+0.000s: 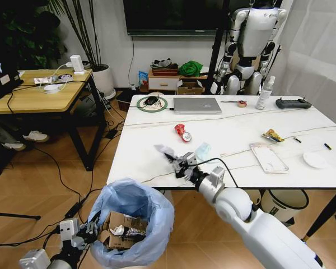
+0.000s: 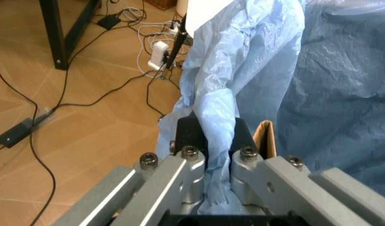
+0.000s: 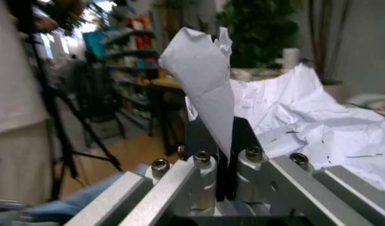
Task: Pick up the trash bin and place the trash from the table into it.
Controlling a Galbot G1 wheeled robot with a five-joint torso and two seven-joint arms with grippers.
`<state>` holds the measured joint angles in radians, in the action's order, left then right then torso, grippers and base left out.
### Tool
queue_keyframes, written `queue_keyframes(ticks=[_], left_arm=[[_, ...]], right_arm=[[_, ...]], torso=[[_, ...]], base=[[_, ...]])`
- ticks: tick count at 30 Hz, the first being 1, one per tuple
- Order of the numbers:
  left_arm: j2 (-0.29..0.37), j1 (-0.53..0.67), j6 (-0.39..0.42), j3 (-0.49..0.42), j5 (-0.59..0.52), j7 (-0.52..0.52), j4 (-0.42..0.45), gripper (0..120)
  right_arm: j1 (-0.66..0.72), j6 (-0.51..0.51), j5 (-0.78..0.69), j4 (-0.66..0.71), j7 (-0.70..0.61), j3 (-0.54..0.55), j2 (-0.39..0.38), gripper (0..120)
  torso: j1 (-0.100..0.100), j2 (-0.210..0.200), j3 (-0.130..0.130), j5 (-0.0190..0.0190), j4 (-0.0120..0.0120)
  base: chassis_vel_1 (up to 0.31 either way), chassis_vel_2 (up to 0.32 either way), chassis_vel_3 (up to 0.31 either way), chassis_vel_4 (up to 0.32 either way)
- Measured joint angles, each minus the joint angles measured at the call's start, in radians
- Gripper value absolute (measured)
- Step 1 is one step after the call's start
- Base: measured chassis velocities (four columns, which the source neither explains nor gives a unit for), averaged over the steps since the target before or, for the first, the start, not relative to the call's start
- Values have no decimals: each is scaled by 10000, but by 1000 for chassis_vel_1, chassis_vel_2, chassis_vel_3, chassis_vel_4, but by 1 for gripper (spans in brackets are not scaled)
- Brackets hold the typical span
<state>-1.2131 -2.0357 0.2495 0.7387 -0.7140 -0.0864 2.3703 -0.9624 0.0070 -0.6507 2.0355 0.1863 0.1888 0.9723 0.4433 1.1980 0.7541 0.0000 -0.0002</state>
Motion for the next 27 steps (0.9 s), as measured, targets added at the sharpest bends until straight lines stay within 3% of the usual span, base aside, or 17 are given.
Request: queue_keyframes(ticks=[9,13,22,23,27], left_arm=[[-68,48,3,13,11,0,12,0],[-141,28,12,12,23,-3,77,0],[-171,52,25,-19,50,-3,125,0],[-168,71,28,-30,51,-3,125,0],[-152,87,33,-39,51,-6,115,0]], right_arm=[[-278,788,65,491,841,1573,-343,0],[-440,1016,1292,35,867,1892,-429,0],[-878,1078,1954,163,797,1281,-863,30],[-983,1117,2014,234,767,1164,-908,38],[-1109,1182,2049,357,719,975,-936,48]], torso=[[-1,0,0,-2,0],[0,0,1,1,0],[1,0,1,0,-1],[1,0,1,0,-1],[1,0,1,0,-1]], base=[[0,0,0,0],[0,0,0,0],[0,0,0,0],[0,0,0,0],[0,0,0,0]])
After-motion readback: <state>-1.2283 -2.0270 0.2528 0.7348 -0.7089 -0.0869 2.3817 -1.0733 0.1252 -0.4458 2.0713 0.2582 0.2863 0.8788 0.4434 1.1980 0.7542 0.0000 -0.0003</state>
